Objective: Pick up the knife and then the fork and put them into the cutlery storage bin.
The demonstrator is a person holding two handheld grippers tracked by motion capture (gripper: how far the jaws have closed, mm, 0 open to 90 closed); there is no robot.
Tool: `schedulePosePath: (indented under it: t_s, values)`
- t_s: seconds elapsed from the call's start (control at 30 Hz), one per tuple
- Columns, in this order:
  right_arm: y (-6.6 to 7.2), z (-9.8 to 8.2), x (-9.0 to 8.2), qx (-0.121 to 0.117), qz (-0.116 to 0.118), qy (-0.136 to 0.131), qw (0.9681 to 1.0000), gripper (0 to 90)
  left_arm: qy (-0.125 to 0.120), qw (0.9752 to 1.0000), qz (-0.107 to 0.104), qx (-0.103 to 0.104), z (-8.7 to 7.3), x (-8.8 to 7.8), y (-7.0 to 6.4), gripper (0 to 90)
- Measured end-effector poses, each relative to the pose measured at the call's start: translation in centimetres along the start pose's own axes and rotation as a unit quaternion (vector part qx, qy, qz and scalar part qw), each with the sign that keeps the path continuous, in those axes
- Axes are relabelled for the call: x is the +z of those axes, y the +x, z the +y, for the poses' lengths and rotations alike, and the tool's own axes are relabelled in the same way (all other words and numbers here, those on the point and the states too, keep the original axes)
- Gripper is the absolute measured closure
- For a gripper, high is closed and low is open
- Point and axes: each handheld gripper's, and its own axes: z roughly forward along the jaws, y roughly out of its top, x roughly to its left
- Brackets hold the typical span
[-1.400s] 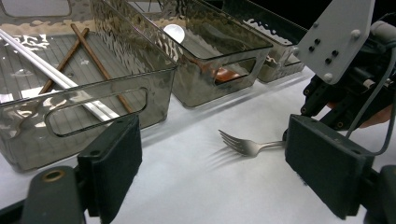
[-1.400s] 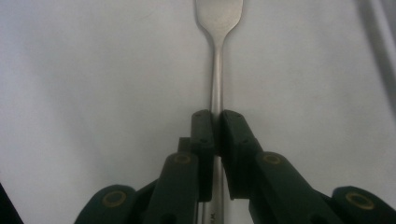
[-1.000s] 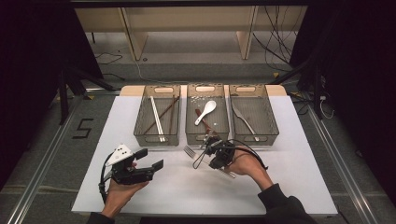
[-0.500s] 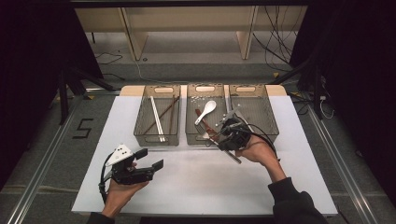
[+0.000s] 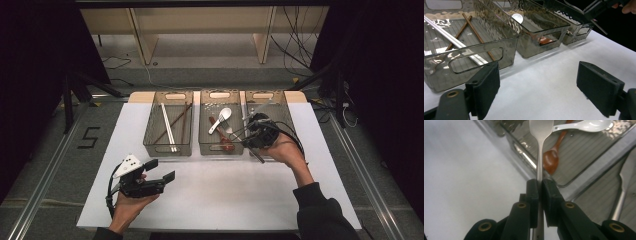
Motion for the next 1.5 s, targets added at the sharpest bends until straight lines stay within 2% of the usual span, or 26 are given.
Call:
schedulePosePath:
  t_s: [0.37, 0.63, 0.9, 1.07, 1.5]
  values:
    - [-3.2, 0.4, -1.6, 0.035, -0.027, -0.018, 0.9989, 84.2, 0.0, 1.0, 0.0, -0.001, 0.0, 0.0, 0.0, 18.5]
    - [-5.7, 0.5, -2.1, 0.066, -0.055, -0.028, 0.9959, 84.2, 0.0, 1.0, 0.0, -0.001, 0.0, 0.0, 0.0, 18.5]
    - [-7.7, 0.0, -2.0, 0.097, -0.079, -0.033, 0.9915, 84.2, 0.001, 1.0, -0.001, -0.001, 0.0, 0.0, 0.0, 18.5]
    - [-9.0, -0.3, -1.8, 0.119, -0.096, -0.038, 0.9875, 84.2, 0.001, 1.0, -0.001, -0.001, 0.0, 0.0, 0.0, 18.5]
    - [-11.3, -1.2, -0.9, 0.153, -0.124, -0.032, 0.98, 84.1, 0.001, 1.0, 0.0, 0.0, 0.0, 0.0, 0.1, 18.5]
